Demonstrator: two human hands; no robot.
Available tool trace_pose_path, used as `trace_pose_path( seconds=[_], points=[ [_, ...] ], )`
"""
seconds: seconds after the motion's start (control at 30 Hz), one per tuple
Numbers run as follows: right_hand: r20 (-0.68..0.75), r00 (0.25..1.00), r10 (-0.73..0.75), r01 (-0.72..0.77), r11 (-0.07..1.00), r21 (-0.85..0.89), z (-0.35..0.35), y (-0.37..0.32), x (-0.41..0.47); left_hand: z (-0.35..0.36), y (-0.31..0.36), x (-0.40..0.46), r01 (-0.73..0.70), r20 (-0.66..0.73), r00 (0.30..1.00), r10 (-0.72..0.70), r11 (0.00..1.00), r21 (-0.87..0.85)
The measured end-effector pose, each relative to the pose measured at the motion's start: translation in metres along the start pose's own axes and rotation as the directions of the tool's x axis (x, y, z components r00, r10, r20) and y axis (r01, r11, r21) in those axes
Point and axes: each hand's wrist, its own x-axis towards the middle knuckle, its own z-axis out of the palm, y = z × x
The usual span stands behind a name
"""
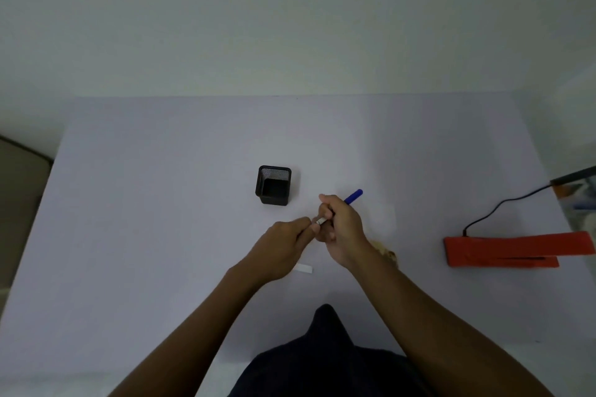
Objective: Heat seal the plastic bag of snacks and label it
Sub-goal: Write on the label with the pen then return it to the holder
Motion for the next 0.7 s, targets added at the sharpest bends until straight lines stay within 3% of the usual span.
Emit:
trace_pose_path(
  seconds=[0.1, 0.27, 0.43, 0.5, 0.57, 0.7],
  points=[
    [0.027, 0.999, -0.017, 0.018, 1.000, -0.004, 0.005, -0.005, 0.003, -0.008, 0.008, -0.004, 0.079, 0.066, 0.996, -0.066, 0.974, -0.213],
    [0.022, 1.000, -0.005, 0.004, 1.000, 0.009, 0.008, -0.012, 0.012, -0.016, 0.017, 0.000, 0.288, 0.234, 0.950, -0.207, 0.870, -0.401],
    [-0.293, 0.955, 0.050, 0.001, 0.985, 0.172, -0.024, -0.032, 0.043, -0.025, 0.016, -0.012, 0.340, 0.312, 0.929, -0.196, 0.785, -0.518],
    [-0.328, 0.945, 0.018, 0.031, 0.989, 0.143, -0.041, -0.047, 0.048, -0.027, 0.009, -0.015, 0.246, 0.173, 0.967, -0.190, 0.874, -0.420],
    [-0.253, 0.967, -0.005, 0.027, 0.996, 0.085, -0.036, -0.048, 0.047, -0.020, -0.001, -0.007, 0.164, -0.014, 0.985, -0.174, 0.946, -0.279],
    [-0.208, 0.978, 0.031, -0.029, 0.999, 0.016, 0.002, -0.026, 0.034, -0.002, 0.007, 0.016, 0.086, -0.127, 0.989, -0.079, 0.995, 0.052]
  ],
)
